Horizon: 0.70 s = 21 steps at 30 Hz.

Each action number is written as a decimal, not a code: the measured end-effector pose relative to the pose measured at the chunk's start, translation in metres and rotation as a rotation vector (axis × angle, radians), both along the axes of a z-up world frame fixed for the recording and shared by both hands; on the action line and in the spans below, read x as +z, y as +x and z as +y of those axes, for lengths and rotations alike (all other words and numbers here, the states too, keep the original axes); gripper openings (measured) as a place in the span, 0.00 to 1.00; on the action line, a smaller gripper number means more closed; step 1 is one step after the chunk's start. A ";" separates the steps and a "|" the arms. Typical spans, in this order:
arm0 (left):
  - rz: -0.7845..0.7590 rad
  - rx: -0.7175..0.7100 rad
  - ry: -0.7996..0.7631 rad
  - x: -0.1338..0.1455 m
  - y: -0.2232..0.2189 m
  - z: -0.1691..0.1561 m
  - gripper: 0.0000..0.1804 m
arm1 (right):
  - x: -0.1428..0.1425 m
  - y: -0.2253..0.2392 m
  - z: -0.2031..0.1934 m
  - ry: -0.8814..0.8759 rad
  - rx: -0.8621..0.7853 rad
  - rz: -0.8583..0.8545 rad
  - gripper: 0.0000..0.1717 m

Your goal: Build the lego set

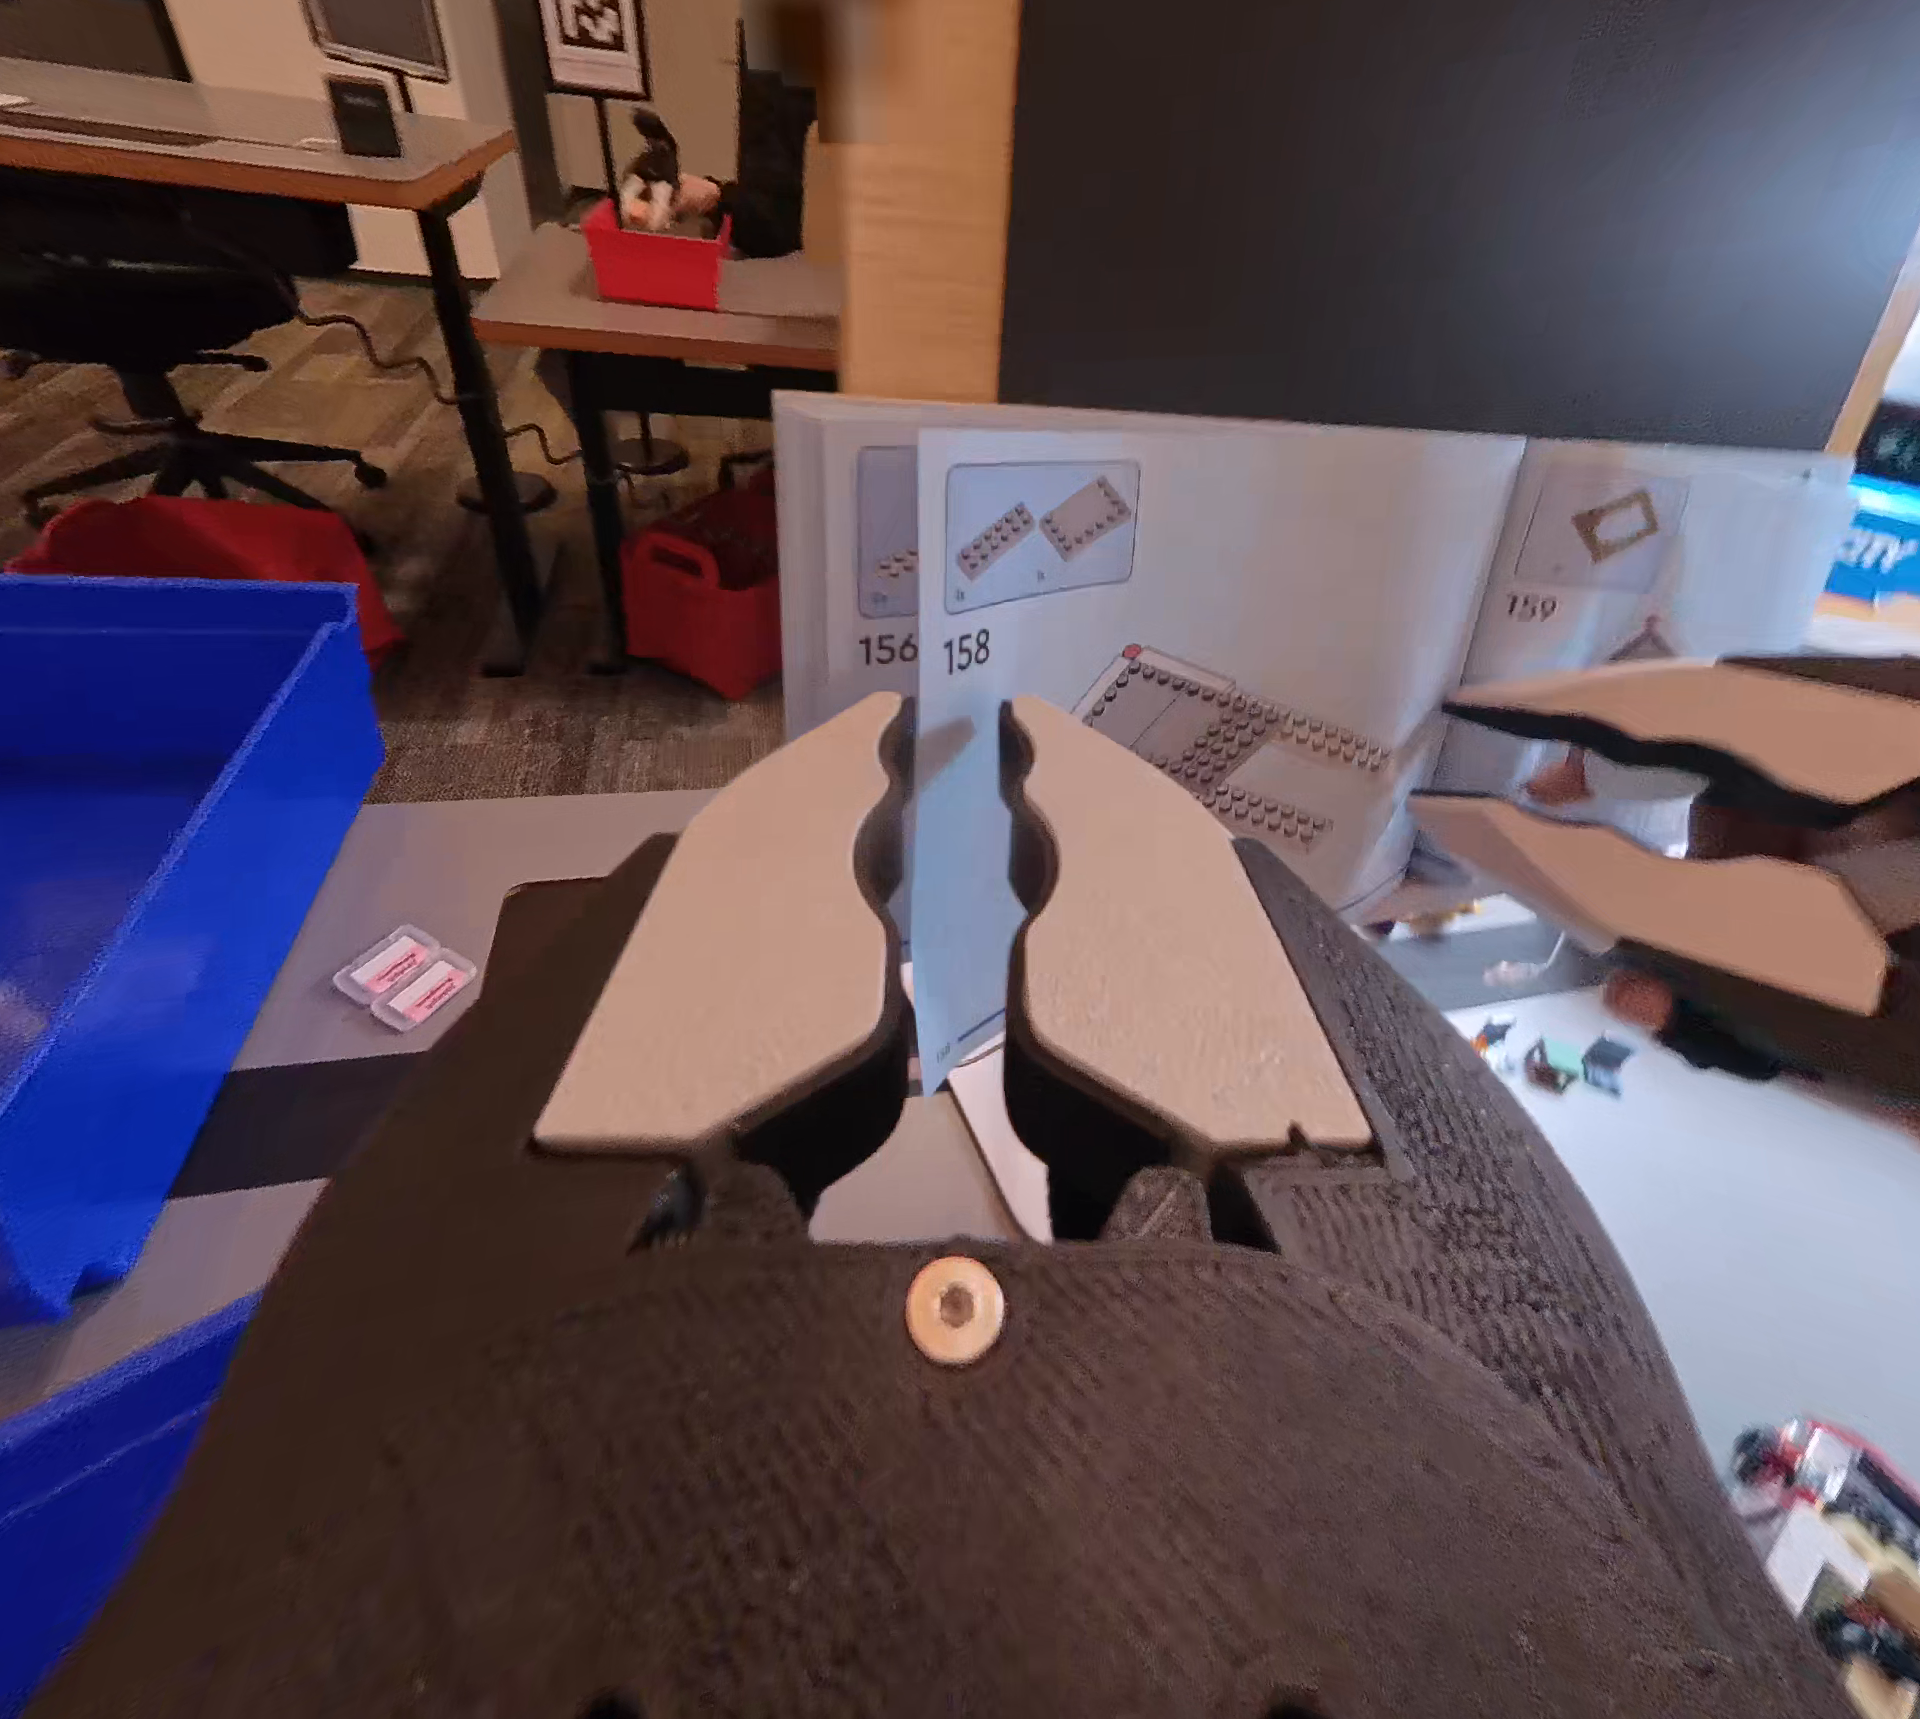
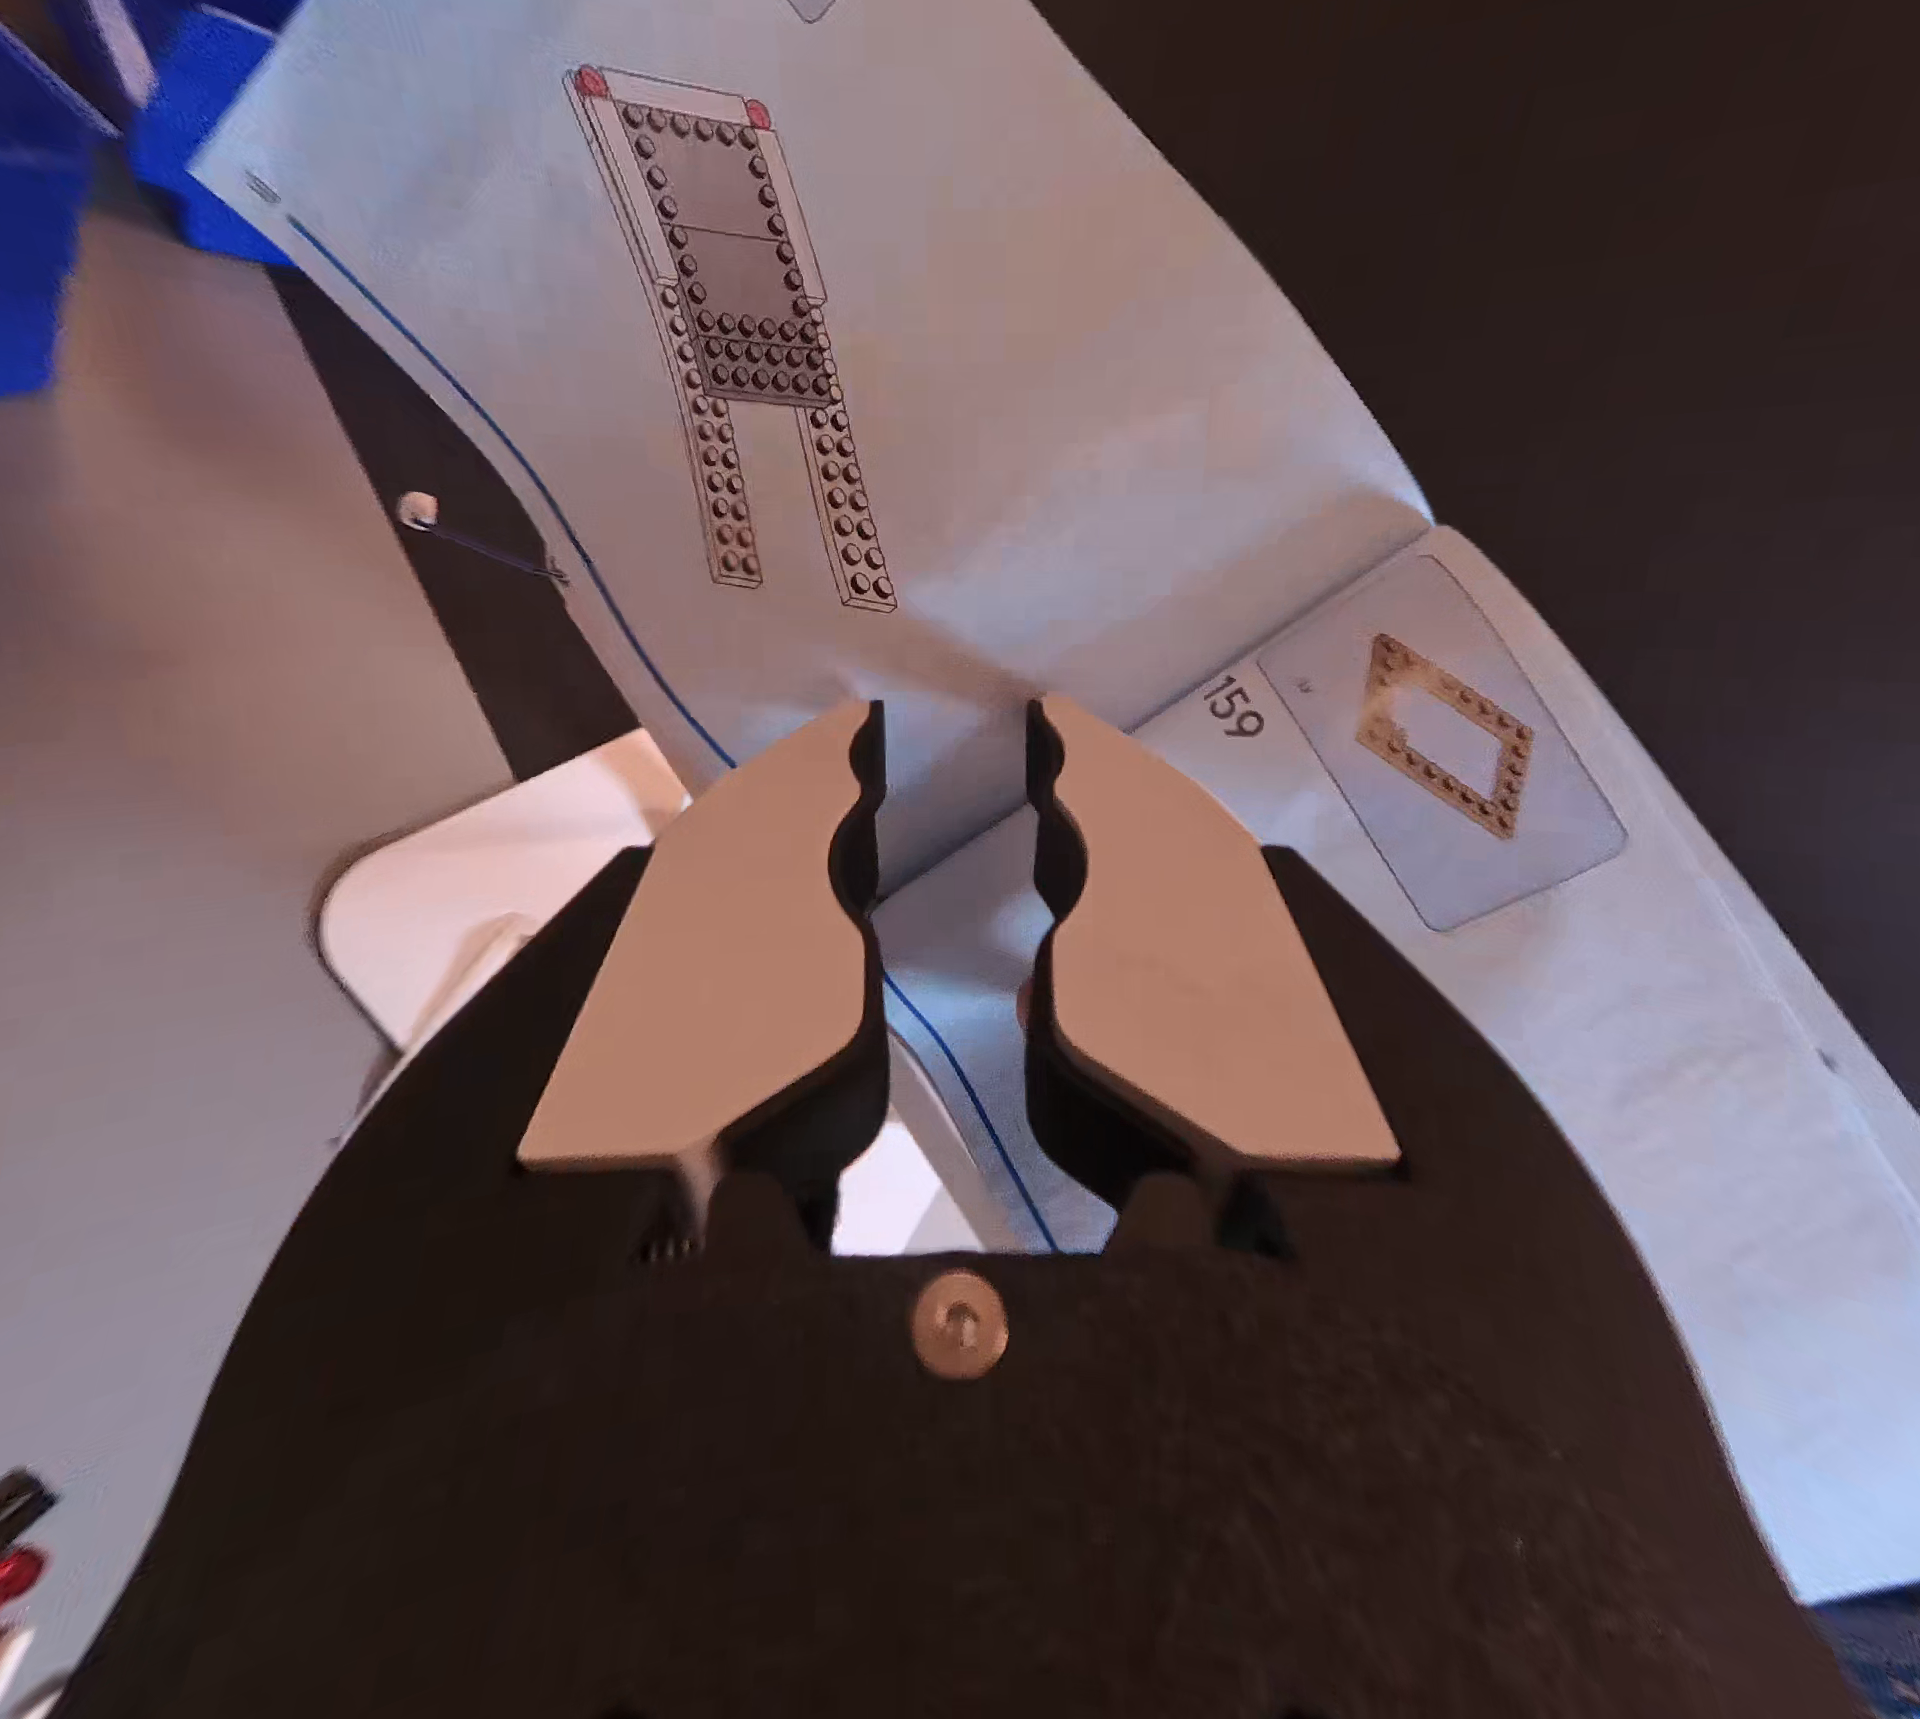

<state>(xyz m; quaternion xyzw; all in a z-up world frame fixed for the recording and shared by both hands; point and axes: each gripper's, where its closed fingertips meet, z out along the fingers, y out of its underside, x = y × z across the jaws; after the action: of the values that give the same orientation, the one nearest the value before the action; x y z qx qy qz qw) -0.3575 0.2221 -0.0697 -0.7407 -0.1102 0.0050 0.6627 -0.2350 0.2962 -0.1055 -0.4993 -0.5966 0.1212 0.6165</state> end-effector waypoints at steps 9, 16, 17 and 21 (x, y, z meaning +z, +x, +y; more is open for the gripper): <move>-0.688 -0.209 0.142 -0.083 0.085 -0.008 0.17 | -0.001 -0.005 0.004 0.096 -0.068 -0.006 0.14; -1.261 -0.116 0.493 -0.117 0.043 0.028 0.28 | -0.002 -0.007 0.004 0.077 -0.051 -0.039 0.14; -1.281 -0.118 0.552 -0.114 0.036 0.028 0.25 | -0.002 -0.008 0.004 0.074 -0.049 -0.047 0.14; -1.198 -0.164 0.645 -0.101 0.026 0.025 0.04 | -0.003 -0.009 0.005 0.075 -0.070 -0.089 0.14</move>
<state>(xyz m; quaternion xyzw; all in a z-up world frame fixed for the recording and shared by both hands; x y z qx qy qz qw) -0.3315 0.2468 -0.1710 -0.3873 -0.3976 -0.4889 0.6730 -0.2439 0.3013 -0.1088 -0.5013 -0.6099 0.0550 0.6113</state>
